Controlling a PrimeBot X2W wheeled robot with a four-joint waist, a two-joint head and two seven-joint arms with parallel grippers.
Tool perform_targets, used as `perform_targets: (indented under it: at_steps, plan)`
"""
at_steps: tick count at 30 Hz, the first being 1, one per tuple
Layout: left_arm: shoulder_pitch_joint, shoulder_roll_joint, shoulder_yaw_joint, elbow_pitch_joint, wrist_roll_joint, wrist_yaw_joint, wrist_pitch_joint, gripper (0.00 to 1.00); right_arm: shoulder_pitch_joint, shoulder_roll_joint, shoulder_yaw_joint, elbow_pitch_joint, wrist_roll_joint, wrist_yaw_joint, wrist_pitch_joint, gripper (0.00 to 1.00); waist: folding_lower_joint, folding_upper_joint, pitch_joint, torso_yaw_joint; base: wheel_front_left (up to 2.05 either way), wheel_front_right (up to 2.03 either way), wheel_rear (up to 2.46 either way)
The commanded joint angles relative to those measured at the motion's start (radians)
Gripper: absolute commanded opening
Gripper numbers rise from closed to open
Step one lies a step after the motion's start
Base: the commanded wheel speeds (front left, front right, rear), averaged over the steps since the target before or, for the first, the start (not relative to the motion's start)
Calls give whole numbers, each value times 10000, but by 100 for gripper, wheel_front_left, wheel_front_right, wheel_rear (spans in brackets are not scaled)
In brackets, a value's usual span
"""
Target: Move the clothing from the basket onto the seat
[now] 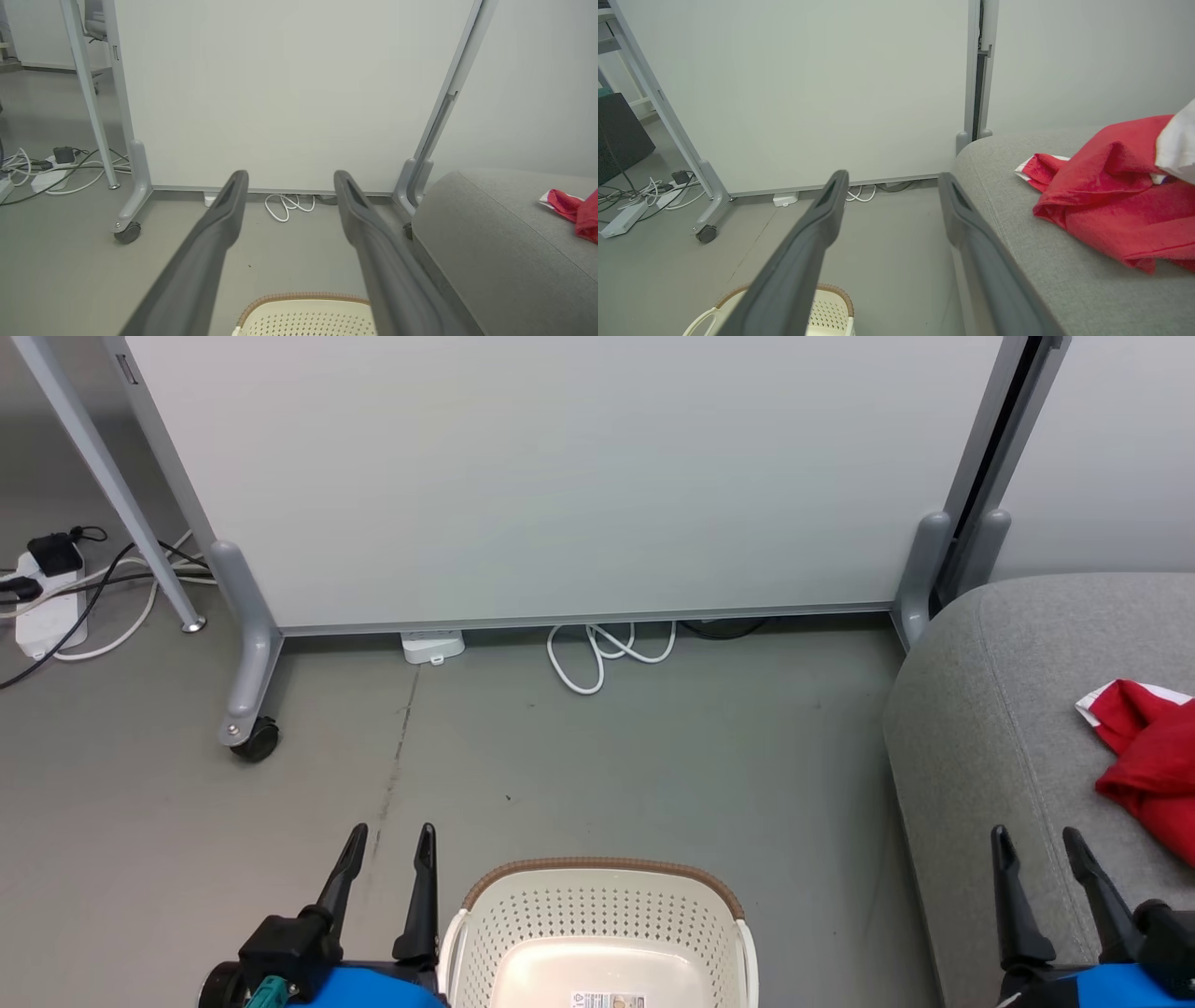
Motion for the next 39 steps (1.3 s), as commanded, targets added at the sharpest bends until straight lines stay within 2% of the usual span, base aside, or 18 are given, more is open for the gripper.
perform_targets:
  at_steps: [1, 19, 39]
  plan:
    - [64, -16, 138, 59, 81, 3, -45, 100, 201, 16, 62, 44, -135, 6, -4, 100, 0, 0, -69, -18, 0, 0, 0]
    - [132, -38, 593, 581, 210, -78, -44, 100, 505, 89, 532, 640, 186, 6, -307, 100, 0, 0, -418, -78, 0, 0, 0]
    - [182, -41, 492, 666, 72, -12, -44, 100, 517, 90, 641, 738, 274, 6, -350, 100, 0, 0, -426, -21, 0, 0, 0]
